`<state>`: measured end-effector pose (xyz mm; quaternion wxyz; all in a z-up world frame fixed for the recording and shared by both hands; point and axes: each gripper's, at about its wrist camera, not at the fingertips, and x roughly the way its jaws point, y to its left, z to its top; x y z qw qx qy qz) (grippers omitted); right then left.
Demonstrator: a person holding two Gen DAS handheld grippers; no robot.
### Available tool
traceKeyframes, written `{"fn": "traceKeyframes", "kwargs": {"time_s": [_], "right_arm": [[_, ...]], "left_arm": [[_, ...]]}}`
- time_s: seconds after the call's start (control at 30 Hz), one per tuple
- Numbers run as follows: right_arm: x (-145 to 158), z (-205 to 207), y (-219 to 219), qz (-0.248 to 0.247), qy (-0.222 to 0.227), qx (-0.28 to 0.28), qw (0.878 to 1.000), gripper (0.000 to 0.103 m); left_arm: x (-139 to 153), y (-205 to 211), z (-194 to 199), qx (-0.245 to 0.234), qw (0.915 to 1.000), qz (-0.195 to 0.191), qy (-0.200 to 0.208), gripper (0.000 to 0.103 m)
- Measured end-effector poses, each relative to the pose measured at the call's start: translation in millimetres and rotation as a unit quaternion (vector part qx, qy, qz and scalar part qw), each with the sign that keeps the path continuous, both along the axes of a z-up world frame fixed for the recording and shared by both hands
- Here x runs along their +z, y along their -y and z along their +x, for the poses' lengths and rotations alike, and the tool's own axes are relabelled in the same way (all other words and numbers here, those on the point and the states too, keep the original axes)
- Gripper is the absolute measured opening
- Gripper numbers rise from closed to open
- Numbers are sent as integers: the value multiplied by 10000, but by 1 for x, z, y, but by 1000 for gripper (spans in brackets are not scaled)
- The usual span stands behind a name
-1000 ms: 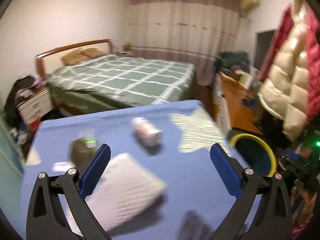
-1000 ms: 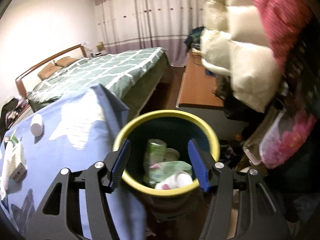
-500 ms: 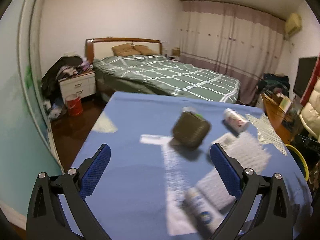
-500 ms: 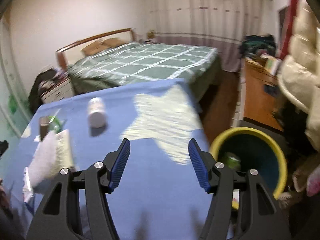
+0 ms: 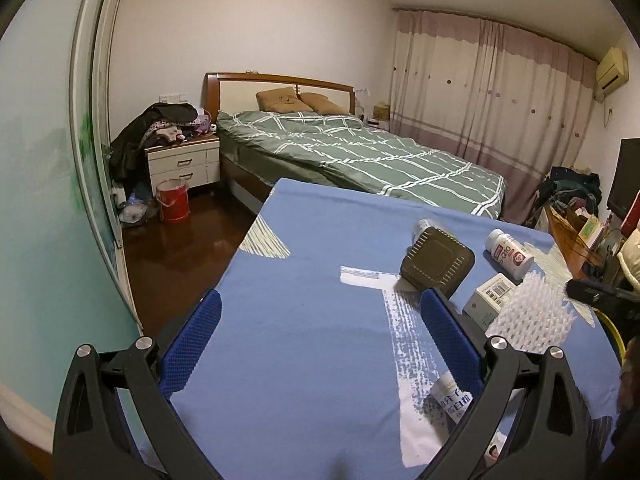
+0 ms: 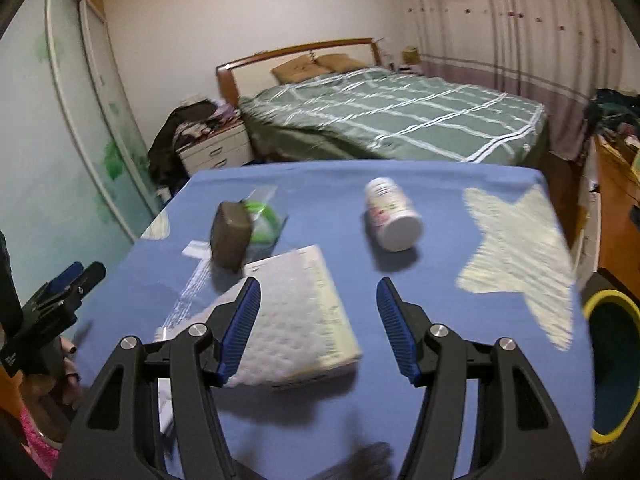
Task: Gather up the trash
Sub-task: 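Grasp the white foam net with the right gripper and lift it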
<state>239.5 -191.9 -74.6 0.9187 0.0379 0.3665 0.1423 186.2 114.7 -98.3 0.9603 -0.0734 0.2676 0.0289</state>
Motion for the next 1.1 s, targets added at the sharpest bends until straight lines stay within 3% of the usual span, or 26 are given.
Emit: {"fn": "traceKeyframes", "kwargs": {"time_s": [0.2,0.3,0.43,0.53,0.77,1.1], "right_arm": [[-13,7,-8,128,-330,129,9993,58],[-16,7,-10,190,-376,203,9989,52],[-18,7,-10,250,-374,275,9986,24],[-17,6,-11,289,-328,311,9986,14],[-2,-1,-5,553,-98,342,9978,10],[43,-23,19,749,514,197,9957,10]], "left_arm": [[3,6,-3,-59,9999,91,-15,98],[4,8,-2,-66,9999,102,-18,98],[4,9,-3,-70,9999,77,-23,98],[3,10,-2,-73,9999,80,-26,98],[3,10,-3,-68,10000,70,-21,98],[3,13,-4,-102,9999,109,-29,98]]}}
